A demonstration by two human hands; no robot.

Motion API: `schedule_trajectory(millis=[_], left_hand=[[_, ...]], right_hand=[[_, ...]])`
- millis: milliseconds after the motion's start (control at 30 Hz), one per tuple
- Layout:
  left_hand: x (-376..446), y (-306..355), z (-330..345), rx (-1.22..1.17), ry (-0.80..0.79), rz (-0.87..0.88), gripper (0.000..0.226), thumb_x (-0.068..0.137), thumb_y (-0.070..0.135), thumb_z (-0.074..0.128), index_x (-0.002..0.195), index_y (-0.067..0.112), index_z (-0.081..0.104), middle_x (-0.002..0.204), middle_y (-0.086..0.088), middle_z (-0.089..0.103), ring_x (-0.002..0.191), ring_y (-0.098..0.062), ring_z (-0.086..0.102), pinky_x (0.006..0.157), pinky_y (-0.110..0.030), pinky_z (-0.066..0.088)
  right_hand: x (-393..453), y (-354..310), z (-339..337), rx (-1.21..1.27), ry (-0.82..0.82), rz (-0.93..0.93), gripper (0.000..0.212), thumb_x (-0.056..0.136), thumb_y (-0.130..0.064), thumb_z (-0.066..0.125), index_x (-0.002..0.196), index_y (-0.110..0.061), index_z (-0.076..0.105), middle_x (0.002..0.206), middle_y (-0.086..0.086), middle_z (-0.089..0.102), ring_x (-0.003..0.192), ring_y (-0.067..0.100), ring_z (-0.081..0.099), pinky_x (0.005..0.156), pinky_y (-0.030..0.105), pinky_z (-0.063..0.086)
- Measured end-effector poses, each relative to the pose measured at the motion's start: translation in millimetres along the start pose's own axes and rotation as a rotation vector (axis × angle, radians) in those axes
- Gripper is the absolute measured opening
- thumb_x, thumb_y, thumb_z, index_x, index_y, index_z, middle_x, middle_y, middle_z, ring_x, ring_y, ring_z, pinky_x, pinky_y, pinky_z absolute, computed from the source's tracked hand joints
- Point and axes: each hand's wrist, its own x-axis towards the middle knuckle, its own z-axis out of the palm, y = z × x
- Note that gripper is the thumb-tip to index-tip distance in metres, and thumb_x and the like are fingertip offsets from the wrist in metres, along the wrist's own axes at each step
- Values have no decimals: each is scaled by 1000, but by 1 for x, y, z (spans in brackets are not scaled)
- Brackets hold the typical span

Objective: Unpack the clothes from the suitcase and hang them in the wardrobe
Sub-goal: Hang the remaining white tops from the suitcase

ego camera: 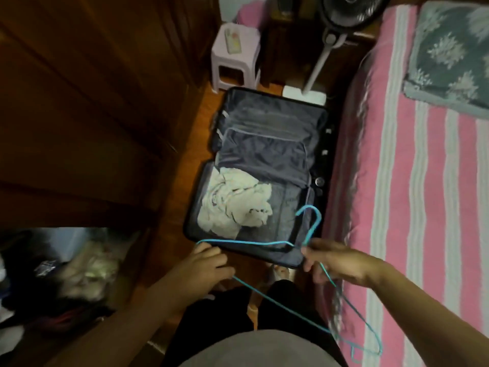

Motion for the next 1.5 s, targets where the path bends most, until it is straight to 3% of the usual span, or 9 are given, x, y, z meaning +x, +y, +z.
schedule_trajectory(millis=[133,267,367,600,767,1033,1133,1267,1500], left_hand=[[56,-30,50,-58,31,-20,26,81,24,66,106,30,67,93,4,57,92,-22,57,88,-35,40],[121,-86,153,-145,-80,-432,61,77,17,80,133,24,59,127,-10,56,118,-32,54,93,-45,49],[170,-136,256,-420,-146,-692,24,97,19,59,120,16,61,117,-8,62,108,-28,59,89,-37,48],[265,-205,461,-329,-275,-995,67,94,57,58,136,7,45,135,-18,53,116,-35,59,90,-43,50],[266,-221,489,-153,-314,-964,13,97,10,60,100,0,68,106,-18,69,97,-34,68,74,-38,51],[209,-177,338,-632,247,-940,31,96,9,52,67,10,41,79,-6,45,70,-19,44,65,-28,29],[196,-162,242,-685,399,-964,21,92,1,56,72,-1,57,94,-1,54,79,-7,48,71,-17,35],[169,-119,117,-852,411,-1041,17,95,6,56,100,11,71,101,5,63,92,-10,57,79,-22,43],[135,-50,-22,-954,454,-950,16,96,8,53,85,0,61,90,-4,64,69,-11,52,62,-23,43]], right_hand=[[75,10,-8,236,295,-12,25,103,-27,51,93,-8,64,61,7,48,41,8,40,40,17,33],[178,66,-39,341,647,36,31,103,-21,52,77,-6,61,63,12,49,33,6,41,35,18,32],[260,121,-55,525,862,90,30,104,-23,50,86,-4,64,65,9,54,43,12,45,39,22,36],[399,208,-40,777,958,100,27,106,-28,45,107,-10,65,74,2,53,62,10,48,58,24,42],[420,230,-25,824,942,138,23,104,-31,49,104,-16,67,72,0,55,60,10,49,57,25,44],[331,180,-21,569,996,95,27,104,-32,47,91,-15,64,70,3,57,59,16,50,58,33,42],[282,153,-30,484,1019,56,28,102,-37,49,87,-18,64,70,2,61,62,19,56,63,39,46],[215,117,-41,403,997,-54,28,98,-43,50,87,-21,64,72,1,65,64,19,57,67,40,44],[105,50,-31,190,794,-350,22,106,-29,45,110,-42,62,78,-2,66,58,9,53,63,30,41]])
